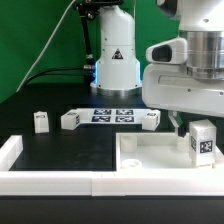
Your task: Assemble one leg
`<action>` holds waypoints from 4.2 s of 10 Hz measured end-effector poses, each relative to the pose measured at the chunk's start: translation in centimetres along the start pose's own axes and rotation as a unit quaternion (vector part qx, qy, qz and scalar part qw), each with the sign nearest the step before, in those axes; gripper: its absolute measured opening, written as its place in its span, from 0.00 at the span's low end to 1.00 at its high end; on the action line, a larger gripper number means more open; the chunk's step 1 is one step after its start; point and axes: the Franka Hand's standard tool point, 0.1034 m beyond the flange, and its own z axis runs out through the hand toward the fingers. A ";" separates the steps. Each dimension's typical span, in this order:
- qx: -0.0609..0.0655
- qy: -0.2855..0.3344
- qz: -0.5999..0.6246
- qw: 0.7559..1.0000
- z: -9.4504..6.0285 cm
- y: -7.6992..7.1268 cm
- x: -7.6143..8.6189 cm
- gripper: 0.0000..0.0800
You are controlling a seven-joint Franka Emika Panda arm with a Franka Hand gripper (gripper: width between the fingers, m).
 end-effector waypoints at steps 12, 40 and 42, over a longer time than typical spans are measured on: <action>0.001 -0.001 -0.224 0.975 -0.1 0.6 0.4 0.36; 0.007 -0.005 -0.218 0.976 0.1 0.4 0.1 0.81; 0.007 -0.005 -0.223 0.975 0.1 0.4 0.1 0.67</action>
Offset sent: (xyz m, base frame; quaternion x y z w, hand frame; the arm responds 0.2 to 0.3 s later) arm 0.0016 -0.0021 0.0047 0.0025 -0.0159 -0.2744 0.9615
